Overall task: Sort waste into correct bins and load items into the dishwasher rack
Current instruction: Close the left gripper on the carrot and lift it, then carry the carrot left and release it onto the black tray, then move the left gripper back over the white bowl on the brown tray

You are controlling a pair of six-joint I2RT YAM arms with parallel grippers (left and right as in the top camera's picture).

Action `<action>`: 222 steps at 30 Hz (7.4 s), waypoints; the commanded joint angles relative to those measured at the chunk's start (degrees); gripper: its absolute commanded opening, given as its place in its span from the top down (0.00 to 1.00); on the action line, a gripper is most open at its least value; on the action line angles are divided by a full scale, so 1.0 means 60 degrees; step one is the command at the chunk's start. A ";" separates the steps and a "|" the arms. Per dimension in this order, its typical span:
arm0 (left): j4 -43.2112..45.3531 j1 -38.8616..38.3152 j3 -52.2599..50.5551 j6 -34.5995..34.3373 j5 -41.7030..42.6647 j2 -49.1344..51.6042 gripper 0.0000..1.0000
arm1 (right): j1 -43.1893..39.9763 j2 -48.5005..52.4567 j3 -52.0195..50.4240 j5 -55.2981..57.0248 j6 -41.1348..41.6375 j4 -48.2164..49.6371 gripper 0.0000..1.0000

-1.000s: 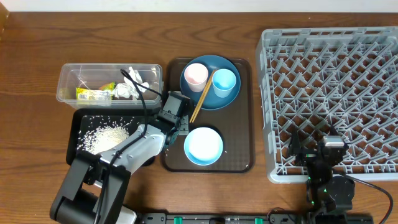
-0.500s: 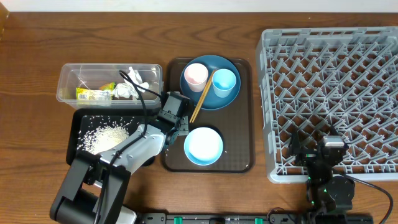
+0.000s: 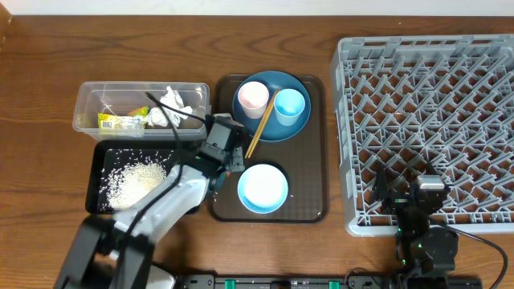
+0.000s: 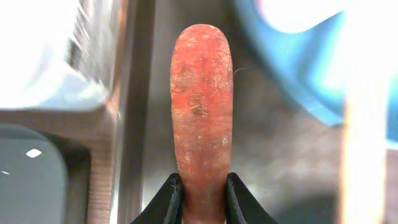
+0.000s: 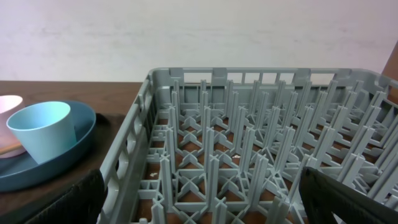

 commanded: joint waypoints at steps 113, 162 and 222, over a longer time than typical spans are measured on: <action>-0.4433 0.3166 0.1625 -0.0455 0.4452 -0.5501 0.65 | 0.0087 0.0004 -0.0033 0.0029 0.0029 -0.0011 0.01; -0.6193 -0.1486 0.3825 -0.0157 0.1741 -0.1024 0.65 | 0.0087 0.0004 -0.0033 0.0029 0.0029 -0.0011 0.01; -0.3643 -0.1486 0.3049 -0.0186 0.0080 0.1461 0.81 | 0.0087 0.0004 -0.0033 0.0029 0.0029 -0.0011 0.01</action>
